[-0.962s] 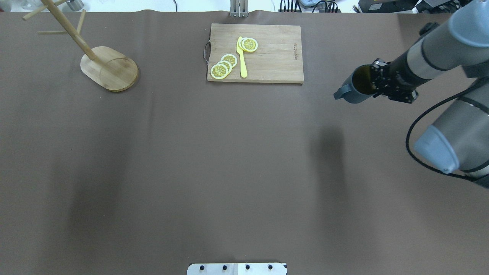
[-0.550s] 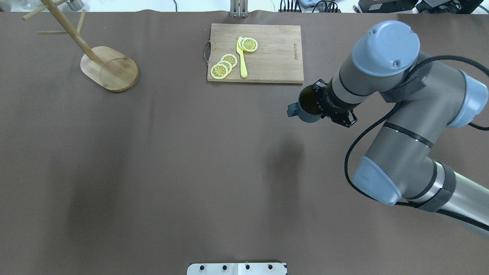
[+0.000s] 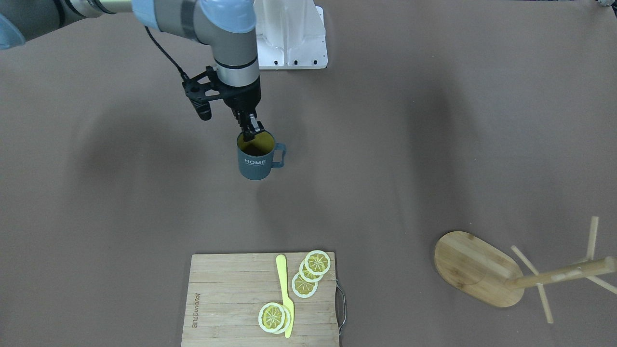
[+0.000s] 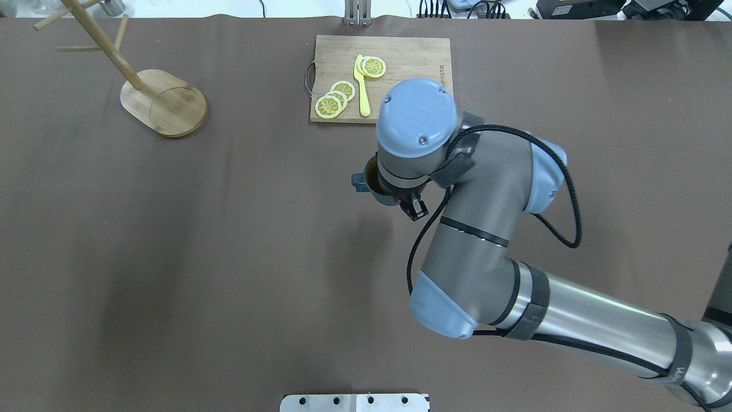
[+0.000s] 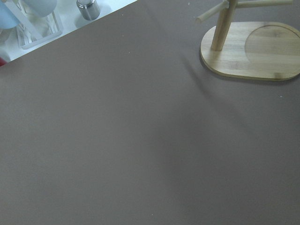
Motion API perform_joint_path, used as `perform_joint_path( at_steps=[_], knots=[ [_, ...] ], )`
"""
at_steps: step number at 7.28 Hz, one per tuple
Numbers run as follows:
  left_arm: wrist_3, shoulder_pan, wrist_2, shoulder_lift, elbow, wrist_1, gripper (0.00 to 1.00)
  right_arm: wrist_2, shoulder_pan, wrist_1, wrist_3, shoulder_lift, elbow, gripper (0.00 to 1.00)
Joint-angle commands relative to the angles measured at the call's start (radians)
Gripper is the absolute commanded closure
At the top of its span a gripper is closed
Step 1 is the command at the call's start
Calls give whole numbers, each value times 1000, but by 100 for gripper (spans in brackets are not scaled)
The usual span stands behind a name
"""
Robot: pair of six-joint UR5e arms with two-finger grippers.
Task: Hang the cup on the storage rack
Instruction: 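Carry the teal mug with the right gripper toward the table center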
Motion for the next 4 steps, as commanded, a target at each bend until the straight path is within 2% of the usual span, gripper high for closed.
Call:
perform_joint_path(
  at_steps=[1,4],
  knots=[
    [1,0,0,3,1,0,1,-45,-66,6,108,111,-142,89],
    [-1,0,2,2,1,0,1,-75,-95,11,123,112,-150,63]
  ],
)
